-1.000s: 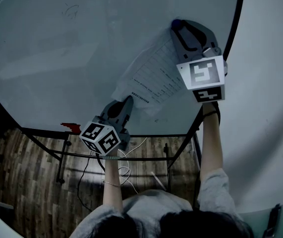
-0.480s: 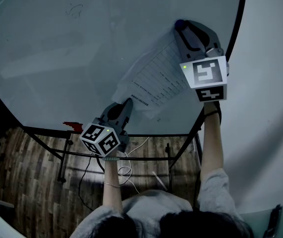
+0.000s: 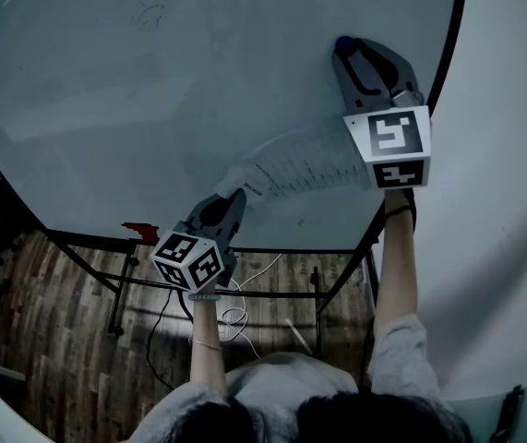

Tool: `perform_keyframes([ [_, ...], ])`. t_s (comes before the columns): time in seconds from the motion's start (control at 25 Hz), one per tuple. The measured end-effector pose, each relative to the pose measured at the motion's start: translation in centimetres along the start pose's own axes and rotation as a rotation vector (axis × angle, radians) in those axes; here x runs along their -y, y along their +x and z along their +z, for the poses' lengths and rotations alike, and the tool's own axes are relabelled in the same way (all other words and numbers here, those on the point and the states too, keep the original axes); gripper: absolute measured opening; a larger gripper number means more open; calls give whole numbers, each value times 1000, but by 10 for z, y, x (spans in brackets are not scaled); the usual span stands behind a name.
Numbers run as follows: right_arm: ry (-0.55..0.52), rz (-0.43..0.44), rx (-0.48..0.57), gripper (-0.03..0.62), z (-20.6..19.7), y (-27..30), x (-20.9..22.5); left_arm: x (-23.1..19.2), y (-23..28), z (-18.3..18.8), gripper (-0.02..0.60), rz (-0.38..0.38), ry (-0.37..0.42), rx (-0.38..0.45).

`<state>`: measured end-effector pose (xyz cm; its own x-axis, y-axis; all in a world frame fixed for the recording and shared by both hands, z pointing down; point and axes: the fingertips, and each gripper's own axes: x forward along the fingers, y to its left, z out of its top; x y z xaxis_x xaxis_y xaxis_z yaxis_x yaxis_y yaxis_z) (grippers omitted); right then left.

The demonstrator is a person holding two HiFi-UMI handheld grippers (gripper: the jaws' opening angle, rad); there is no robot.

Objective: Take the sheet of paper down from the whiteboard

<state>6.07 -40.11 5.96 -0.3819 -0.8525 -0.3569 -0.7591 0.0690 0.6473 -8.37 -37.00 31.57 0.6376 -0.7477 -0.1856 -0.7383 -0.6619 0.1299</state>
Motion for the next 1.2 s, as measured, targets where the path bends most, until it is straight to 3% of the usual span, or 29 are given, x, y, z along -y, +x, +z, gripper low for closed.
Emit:
perform_keyframes([
  [0.6, 56, 30, 28, 121, 2, -19, -4, 5, -6, 6, 5, 12, 4, 10],
  [1.2, 142, 78, -29, 92, -24, -56, -37, 14, -25, -2, 5, 36, 31, -25],
])
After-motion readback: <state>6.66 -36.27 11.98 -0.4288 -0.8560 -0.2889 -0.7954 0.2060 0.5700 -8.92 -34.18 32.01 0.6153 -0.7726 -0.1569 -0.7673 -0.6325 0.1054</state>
